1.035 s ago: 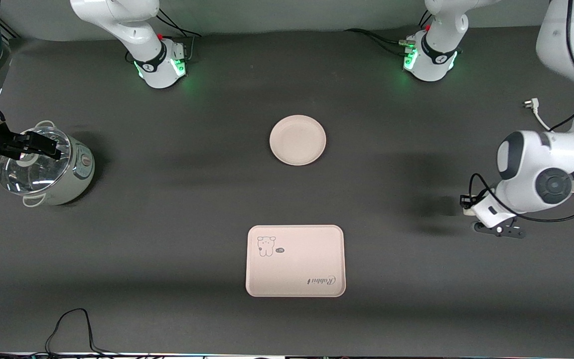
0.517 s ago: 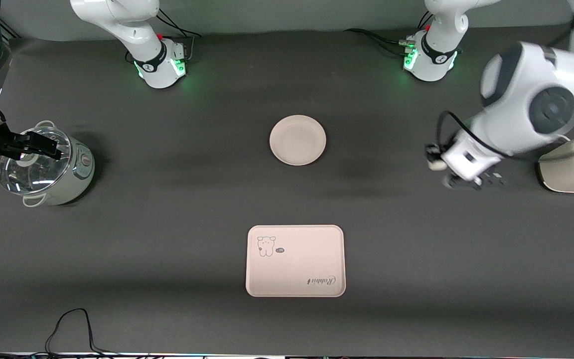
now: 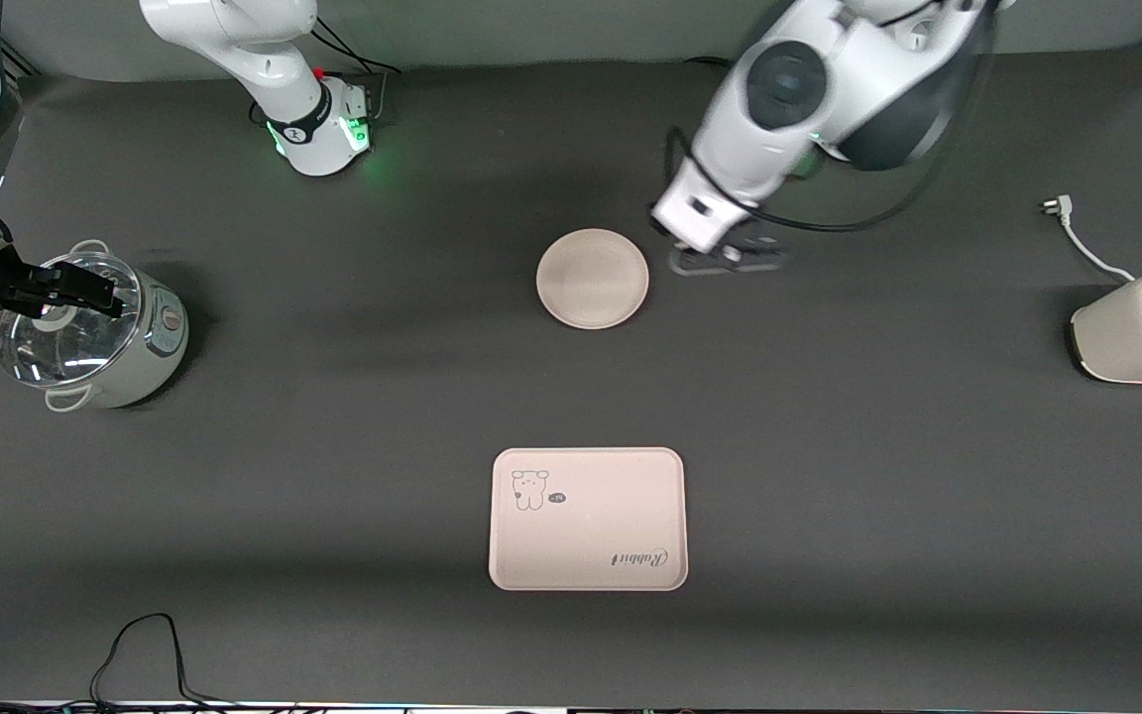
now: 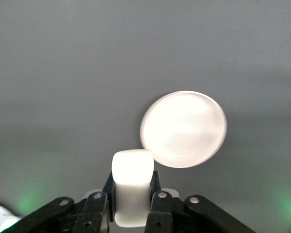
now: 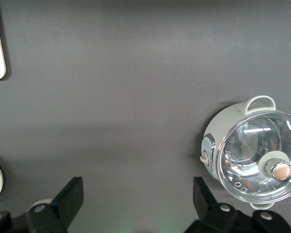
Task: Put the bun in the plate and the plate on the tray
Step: 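Carry the bun with the left gripper over the white plate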
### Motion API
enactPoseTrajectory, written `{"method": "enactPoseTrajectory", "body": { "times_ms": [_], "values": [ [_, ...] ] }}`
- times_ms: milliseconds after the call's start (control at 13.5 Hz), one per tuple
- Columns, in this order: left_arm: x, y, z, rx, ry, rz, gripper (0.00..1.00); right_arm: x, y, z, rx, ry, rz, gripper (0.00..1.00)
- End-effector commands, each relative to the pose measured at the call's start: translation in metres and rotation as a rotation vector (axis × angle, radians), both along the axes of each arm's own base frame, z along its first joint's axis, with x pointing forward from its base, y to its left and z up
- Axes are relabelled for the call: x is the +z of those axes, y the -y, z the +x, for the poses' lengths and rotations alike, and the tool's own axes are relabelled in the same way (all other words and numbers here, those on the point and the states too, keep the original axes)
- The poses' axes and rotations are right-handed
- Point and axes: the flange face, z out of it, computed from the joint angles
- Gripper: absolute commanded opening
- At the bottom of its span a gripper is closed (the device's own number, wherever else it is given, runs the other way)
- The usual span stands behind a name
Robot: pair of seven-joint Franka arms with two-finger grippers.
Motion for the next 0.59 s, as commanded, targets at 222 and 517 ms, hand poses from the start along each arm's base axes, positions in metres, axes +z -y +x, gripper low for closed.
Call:
{"method": "enactPoseTrajectory", "body": {
  "times_ms": [222, 517],
  "values": [
    [-0.119, 0.087, -0.043, 0.083, 0.006, -0.055, 0.3, 0.001, 0.002, -0.002, 0.013, 0.006, -0.008, 1.0],
    [-0.211, 0.106, -0.054, 0.076, 0.067, 0.006, 0.31, 0.0, 0.002, -0.002, 0.009, 0.005, -0.007, 1.0]
  ]
}}
